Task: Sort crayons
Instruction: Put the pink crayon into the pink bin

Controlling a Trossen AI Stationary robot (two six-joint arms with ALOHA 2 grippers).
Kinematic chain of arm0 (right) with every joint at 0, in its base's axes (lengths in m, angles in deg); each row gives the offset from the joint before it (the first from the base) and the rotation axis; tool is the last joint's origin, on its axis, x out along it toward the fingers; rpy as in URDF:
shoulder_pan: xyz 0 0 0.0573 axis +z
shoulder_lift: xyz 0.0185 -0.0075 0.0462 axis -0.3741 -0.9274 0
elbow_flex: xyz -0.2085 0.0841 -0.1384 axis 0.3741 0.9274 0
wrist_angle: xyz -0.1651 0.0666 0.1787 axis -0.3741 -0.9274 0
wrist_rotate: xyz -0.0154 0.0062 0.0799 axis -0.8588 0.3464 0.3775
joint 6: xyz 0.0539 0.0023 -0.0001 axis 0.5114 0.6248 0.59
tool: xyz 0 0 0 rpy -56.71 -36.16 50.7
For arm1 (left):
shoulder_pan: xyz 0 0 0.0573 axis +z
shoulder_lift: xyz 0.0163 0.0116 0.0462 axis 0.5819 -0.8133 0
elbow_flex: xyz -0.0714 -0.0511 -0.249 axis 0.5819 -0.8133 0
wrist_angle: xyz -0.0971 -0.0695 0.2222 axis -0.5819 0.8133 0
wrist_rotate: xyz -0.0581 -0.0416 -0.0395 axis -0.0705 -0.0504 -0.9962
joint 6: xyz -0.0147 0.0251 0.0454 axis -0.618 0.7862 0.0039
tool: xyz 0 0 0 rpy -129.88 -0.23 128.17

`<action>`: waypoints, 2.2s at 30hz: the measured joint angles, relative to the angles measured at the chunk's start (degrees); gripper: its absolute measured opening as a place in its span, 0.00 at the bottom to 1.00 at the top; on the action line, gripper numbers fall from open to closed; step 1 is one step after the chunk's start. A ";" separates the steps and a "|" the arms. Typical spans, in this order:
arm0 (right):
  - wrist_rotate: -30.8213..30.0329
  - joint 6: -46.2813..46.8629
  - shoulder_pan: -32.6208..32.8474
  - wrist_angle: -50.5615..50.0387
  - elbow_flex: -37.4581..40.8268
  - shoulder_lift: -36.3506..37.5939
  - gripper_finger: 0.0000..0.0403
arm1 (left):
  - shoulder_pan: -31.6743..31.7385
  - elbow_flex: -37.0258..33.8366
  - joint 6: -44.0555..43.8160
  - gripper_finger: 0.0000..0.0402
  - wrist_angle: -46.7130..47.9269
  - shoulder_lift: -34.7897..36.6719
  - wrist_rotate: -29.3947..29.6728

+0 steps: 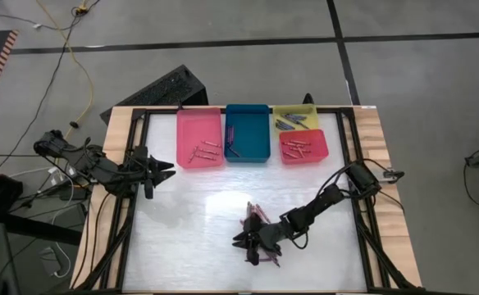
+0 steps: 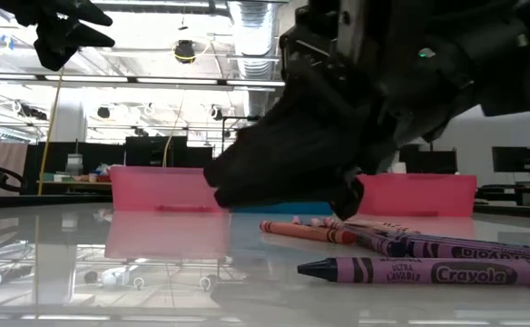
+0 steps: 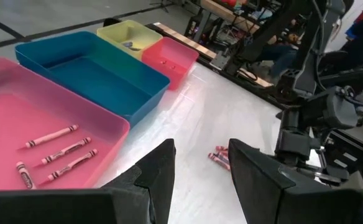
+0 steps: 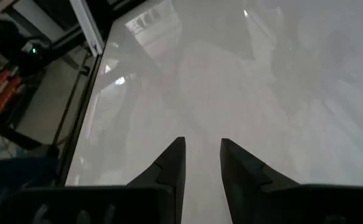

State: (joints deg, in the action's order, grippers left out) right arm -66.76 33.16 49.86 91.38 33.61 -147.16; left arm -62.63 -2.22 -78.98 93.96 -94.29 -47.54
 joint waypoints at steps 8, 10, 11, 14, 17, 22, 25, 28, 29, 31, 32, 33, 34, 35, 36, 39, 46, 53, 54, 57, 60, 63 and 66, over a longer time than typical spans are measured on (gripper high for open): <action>0.31 -1.65 -0.30 0.98 0.02 0.42 0.25 | -0.01 0.00 -0.04 0.35 0.17 0.00 0.01; 0.34 -1.85 -0.30 0.44 0.02 1.07 0.25 | 0.00 0.00 -0.04 0.35 0.18 -0.02 0.03; 0.35 -2.22 -0.30 -0.03 0.02 1.43 0.25 | -0.02 0.00 -0.04 0.35 0.20 -0.02 0.01; 0.08 -3.25 -0.32 -2.49 0.04 3.26 0.25 | -0.02 0.00 -0.04 0.35 0.24 -0.02 0.01; -0.06 -3.47 -0.30 -6.59 0.02 6.18 0.25 | 0.00 0.00 -0.04 0.35 0.24 -0.02 0.01; -0.23 -0.25 -0.16 -21.27 0.02 12.67 0.25 | -0.02 0.00 -0.07 0.35 0.24 -0.02 0.01; -0.24 3.49 0.01 -30.77 0.02 16.81 0.25 | 0.00 0.00 -0.07 0.35 0.24 -0.02 0.01; -0.31 6.45 0.24 -38.19 0.02 20.56 0.25 | -0.02 0.00 -0.07 0.35 0.24 -0.03 0.01; -0.28 7.01 0.24 -40.69 0.02 21.62 0.25 | 0.00 0.00 -0.07 0.35 0.24 -0.05 0.01; -0.28 8.23 0.34 -43.79 0.04 23.30 0.25 | -0.02 0.00 -0.07 0.35 0.21 -0.23 0.01; -0.30 8.71 0.48 -45.25 0.02 24.14 0.25 | 0.00 0.00 -0.06 0.35 0.25 -0.37 0.01; -0.30 9.28 0.61 -46.89 0.02 24.78 0.25 | -0.01 0.00 -0.07 0.35 0.23 -0.61 0.01; -0.30 9.76 0.62 -47.77 0.04 25.28 0.25 | 0.00 0.00 -0.07 0.35 0.21 -0.72 0.00; -0.28 10.15 0.69 -48.24 0.01 25.67 0.25 | -0.02 0.00 -0.05 0.35 0.25 -0.89 -0.01; -0.30 10.79 0.79 -49.10 -0.01 25.93 0.25 | -0.02 0.00 -0.07 0.35 0.26 -1.17 0.01; -0.59 12.43 0.99 -50.37 -0.01 25.93 0.25 | 0.00 0.00 -0.07 0.35 0.24 -1.74 -0.01; -0.65 14.14 1.39 -51.37 0.02 25.29 0.25 | -0.02 0.00 -0.46 0.35 0.19 -2.62 -0.03; -0.74 17.47 2.56 -57.64 0.02 25.22 0.25 | 0.00 0.00 -0.48 0.35 0.20 -2.64 -0.03; -0.80 17.59 2.83 -58.52 0.02 25.18 0.25 | -0.02 0.00 -0.48 0.35 0.20 -2.64 -0.03; -2.36 17.56 3.65 -59.76 0.02 25.18 0.25 | 0.00 0.00 -0.48 0.35 0.20 -2.64 -0.02; -4.69 17.93 3.52 -61.35 0.02 25.18 0.25 | -0.02 0.00 -0.20 0.35 0.20 -2.64 -0.01; -8.20 18.00 3.01 -62.87 0.02 25.18 0.25 | -0.01 0.00 -0.11 0.35 0.17 -2.64 0.01; -10.71 17.98 2.42 -63.89 0.02 24.35 0.25 | 0.00 0.00 -0.10 0.35 0.17 -2.64 0.01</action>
State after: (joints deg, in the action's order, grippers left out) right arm -77.48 51.14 52.28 27.49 33.63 -122.81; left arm -62.63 -2.22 -79.07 94.13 -96.94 -47.52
